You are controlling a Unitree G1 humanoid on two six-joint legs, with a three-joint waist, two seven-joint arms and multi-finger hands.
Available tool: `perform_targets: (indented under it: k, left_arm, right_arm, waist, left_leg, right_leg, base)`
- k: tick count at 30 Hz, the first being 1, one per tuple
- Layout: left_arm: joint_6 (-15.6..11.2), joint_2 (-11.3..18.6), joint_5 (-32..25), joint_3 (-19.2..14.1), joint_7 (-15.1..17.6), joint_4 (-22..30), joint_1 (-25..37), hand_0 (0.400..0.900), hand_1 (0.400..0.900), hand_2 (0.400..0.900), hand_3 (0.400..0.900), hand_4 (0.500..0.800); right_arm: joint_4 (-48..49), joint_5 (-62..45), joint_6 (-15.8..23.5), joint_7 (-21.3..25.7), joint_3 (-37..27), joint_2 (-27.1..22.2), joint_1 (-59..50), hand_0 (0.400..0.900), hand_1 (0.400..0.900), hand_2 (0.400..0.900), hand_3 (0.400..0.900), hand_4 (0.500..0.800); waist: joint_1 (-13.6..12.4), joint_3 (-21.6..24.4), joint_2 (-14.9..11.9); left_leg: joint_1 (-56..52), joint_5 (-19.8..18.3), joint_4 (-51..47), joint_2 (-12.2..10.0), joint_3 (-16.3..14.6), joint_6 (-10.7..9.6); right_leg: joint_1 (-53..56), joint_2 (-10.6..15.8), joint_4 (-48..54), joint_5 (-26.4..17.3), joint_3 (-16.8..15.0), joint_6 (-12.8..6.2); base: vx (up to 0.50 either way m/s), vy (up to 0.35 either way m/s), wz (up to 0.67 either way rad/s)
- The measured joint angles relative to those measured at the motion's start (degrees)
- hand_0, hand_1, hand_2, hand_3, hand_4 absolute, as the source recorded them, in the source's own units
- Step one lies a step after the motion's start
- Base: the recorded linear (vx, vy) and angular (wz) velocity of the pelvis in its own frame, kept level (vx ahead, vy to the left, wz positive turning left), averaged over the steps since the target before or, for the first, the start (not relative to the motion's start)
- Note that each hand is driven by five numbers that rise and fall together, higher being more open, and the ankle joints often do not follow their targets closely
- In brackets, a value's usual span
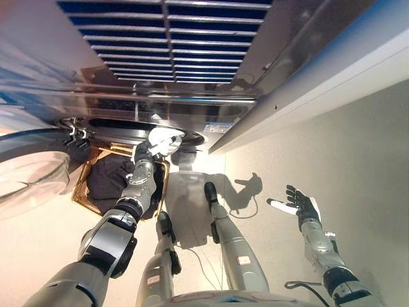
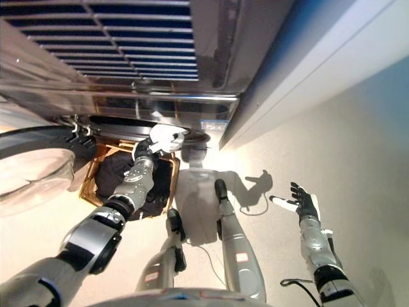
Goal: Put the clothes in the basket into the washing machine.
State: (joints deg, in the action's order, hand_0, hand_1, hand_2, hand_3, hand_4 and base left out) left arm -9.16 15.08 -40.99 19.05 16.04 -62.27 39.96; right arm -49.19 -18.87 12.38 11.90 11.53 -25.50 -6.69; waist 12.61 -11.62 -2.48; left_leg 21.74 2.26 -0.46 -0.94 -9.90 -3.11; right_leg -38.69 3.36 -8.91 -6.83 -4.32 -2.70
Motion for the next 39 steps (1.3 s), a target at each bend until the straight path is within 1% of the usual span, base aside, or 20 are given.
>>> perform_targets:
  k: [3,5,7,9,11,15,18,23,26,27,31,39]
  left_arm:
    - [0.09,1.14,0.01,-1.29,0.81,-0.77,0.45,0.400,0.400,0.400,0.400,0.500]
    - [0.15,2.40,0.12,-1.43,1.24,-2.30,1.51,0.400,0.400,0.400,0.400,0.500]
    - [0.21,2.90,0.10,-2.11,2.20,-2.32,2.40,0.400,0.400,0.400,0.400,0.500]
    - [0.22,3.29,0.03,-3.38,2.27,-2.31,3.74,0.400,0.400,0.400,0.400,0.500]
    - [0.21,3.83,-0.18,-4.17,2.29,-2.26,5.47,0.400,0.400,0.400,0.400,0.500]
    - [0.21,3.76,-3.22,-4.40,2.62,-2.26,7.40,0.400,0.400,0.400,0.400,0.500]
    - [0.21,2.77,-6.38,-5.18,2.69,-2.26,7.40,0.400,0.400,0.400,0.400,0.500]
    - [0.21,2.04,-8.57,-6.05,3.56,-2.14,7.39,0.400,0.400,0.400,0.400,0.500]
    - [0.21,1.90,-8.53,-5.92,4.09,-2.13,7.26,0.400,0.400,0.400,0.400,0.500]
    - [0.22,1.85,-8.49,-5.82,4.24,-2.13,7.26,0.900,0.900,0.900,0.900,0.800]
    - [0.22,1.75,-8.52,-5.80,4.28,-2.08,7.37,0.900,0.900,0.900,0.900,0.800]
    - [0.17,1.72,-8.51,-5.82,3.86,-1.61,8.49,0.900,0.900,0.900,0.900,0.800]
  right_arm:
    - [0.71,0.43,-0.06,0.05,-0.05,-0.35,0.18,0.900,0.900,0.900,0.900,0.800]
    - [1.55,0.99,-0.04,0.04,-0.22,-0.57,0.33,0.900,0.900,0.900,0.900,0.800]
    - [2.10,1.03,-0.05,0.04,-0.87,-1.06,0.88,0.900,0.900,0.900,0.900,0.800]
    - [2.54,1.02,-0.03,0.03,-2.02,-1.44,1.75,0.900,0.900,0.900,0.900,0.800]
    - [2.52,1.01,-0.06,0.05,-2.25,-1.65,2.20,0.900,0.900,0.900,0.900,0.800]
    - [2.52,1.00,-0.06,0.04,-2.24,-1.64,2.98,0.900,0.900,0.900,0.900,0.800]
    - [2.72,1.01,-0.05,0.04,-2.24,-1.60,3.06,0.900,0.900,0.900,0.900,0.800]
    - [3.40,1.04,-0.11,0.04,-2.24,-1.55,3.13,0.900,0.900,0.900,0.900,0.800]
    - [3.66,1.04,-0.10,0.03,-2.24,-1.55,3.52,0.900,0.900,0.900,0.900,0.800]
    - [3.67,1.04,-0.10,0.02,-2.24,-1.55,3.70,0.900,0.900,0.900,0.900,0.800]
    - [3.67,1.03,-0.16,-0.20,-2.23,-1.53,3.94,0.900,0.900,0.900,0.900,0.800]
    - [4.45,1.04,-0.21,-0.71,-2.20,-1.52,4.15,0.900,0.900,0.900,0.900,0.800]
  waist:
    - [0.63,0.14,0.25]
    - [1.35,0.27,0.45]
    - [1.80,0.91,1.51]
    - [1.85,1.53,2.52]
    - [1.93,1.70,2.81]
    - [1.97,1.70,2.81]
    - [1.96,1.69,2.81]
    - [1.94,1.69,2.81]
    - [1.94,1.68,2.83]
    - [1.93,1.68,2.83]
    - [1.98,1.66,2.86]
    - [1.74,1.66,2.86]
  left_leg:
    - [-0.19,0.00,-0.17,-0.04,-0.41,-0.01]
    - [-0.48,0.41,-0.98,-0.08,-0.85,-0.14]
    - [-0.61,1.27,-2.55,-0.36,-0.82,-0.14]
    - [-0.63,2.05,-4.11,-0.39,-0.83,-0.23]
    - [-0.49,2.28,-4.44,-0.50,-0.81,-0.25]
    - [-0.44,2.37,-4.43,-0.73,-0.74,-0.39]
    - [-0.40,2.43,-4.43,-0.80,-0.55,-0.47]
    - [-0.67,2.58,-4.44,-0.90,-0.41,-0.60]
    - [-1.74,2.61,-4.44,-1.05,0.18,-0.65]
    - [-1.92,2.66,-4.45,-1.08,0.49,-0.69]
    - [-1.95,3.07,-4.45,-1.05,1.60,-0.66]
    - [-1.72,3.17,-4.44,-1.17,2.10,-0.70]
  right_leg:
    - [-0.06,-0.17,0.06,-0.02,-0.15,0.04]
    - [-0.14,-0.22,0.18,-0.15,-0.19,0.19]
    - [-0.30,-0.13,0.93,-0.51,-0.07,0.23]
    - [-0.74,-0.27,1.55,-0.90,-0.02,0.23]
    - [-0.97,-0.38,1.88,-1.23,-0.03,0.28]
    - [-1.00,-0.60,1.90,-1.29,0.09,0.36]
    - [-0.95,-0.60,1.89,-1.32,0.28,0.40]
    - [-0.57,-0.65,1.87,-1.41,0.38,0.53]
    - [0.77,-0.65,2.01,-1.39,0.86,0.54]
    - [1.13,-0.58,2.09,-1.38,1.17,0.54]
    - [2.12,-0.17,3.06,-1.38,2.32,0.54]
    - [2.14,-0.12,3.08,-1.52,2.91,0.74]
  base:
    - [0.07,-0.046,-0.05]
    - [0.06,-0.025,0.07]
    - [0.06,-0.022,0.07]
    - [0.04,-0.020,0.05]
    - [0.03,-0.021,0.06]
    - [0.03,-0.016,0.06]
    - [0.02,-0.009,0.03]
    - [0.03,0.000,0.09]
    - [0.00,0.004,0.17]
    - [-0.02,0.002,0.15]
    - [-0.02,-0.001,0.09]
    - [-0.01,0.001,0.00]
